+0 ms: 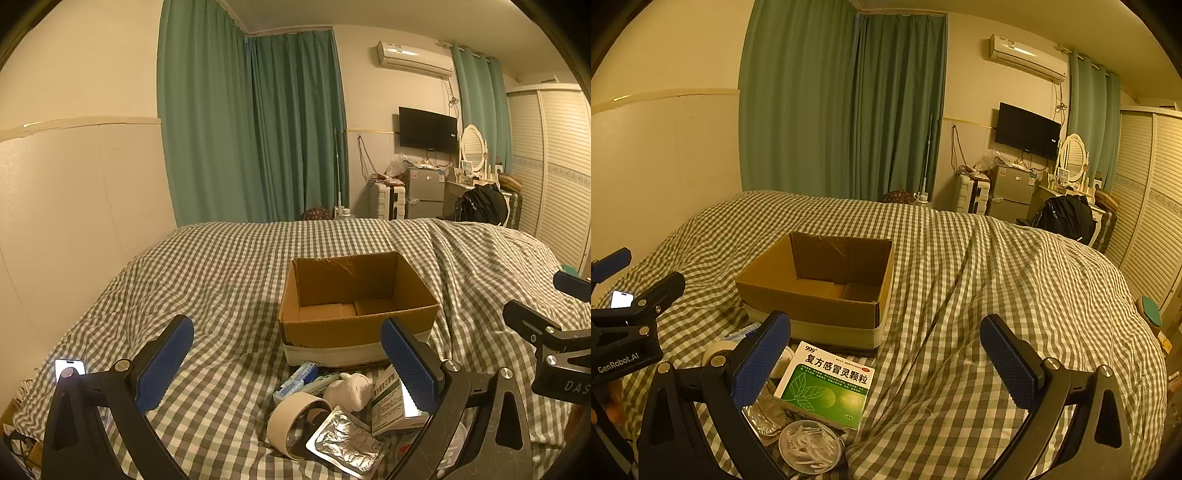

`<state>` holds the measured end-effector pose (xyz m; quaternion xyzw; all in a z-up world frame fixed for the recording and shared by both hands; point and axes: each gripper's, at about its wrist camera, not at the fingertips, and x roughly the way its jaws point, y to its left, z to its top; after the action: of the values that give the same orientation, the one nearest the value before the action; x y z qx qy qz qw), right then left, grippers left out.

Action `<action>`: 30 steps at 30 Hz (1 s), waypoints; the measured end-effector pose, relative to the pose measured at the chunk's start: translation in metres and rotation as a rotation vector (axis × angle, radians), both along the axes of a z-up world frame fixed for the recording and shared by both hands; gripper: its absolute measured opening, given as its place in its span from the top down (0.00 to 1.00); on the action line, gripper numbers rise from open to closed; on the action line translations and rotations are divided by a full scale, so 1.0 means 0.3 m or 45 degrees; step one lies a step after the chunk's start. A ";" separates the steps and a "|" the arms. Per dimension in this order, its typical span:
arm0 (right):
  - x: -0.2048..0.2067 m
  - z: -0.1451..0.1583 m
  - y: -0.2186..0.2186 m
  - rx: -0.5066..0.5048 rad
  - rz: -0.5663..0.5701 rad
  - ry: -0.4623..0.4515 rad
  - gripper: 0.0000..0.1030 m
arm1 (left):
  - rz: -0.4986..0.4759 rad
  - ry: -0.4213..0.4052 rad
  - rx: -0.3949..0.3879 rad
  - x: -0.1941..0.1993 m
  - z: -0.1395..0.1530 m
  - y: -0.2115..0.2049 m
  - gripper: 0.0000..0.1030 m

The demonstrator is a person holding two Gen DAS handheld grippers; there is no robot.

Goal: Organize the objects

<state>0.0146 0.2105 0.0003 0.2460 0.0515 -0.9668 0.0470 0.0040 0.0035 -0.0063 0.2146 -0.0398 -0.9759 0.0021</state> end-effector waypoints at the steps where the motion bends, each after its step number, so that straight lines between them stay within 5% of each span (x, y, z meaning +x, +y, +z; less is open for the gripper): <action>1: 0.000 0.001 0.001 0.000 -0.001 -0.001 0.00 | -0.001 -0.002 -0.001 0.000 0.000 0.001 0.00; 30: 0.012 0.006 0.003 -0.029 0.022 -0.010 0.00 | 0.034 -0.022 -0.024 0.001 -0.016 0.009 0.00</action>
<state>0.0183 0.2115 0.0022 0.2487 0.0422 -0.9659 0.0584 0.0043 0.0061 -0.0110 0.2235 -0.0462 -0.9735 0.0168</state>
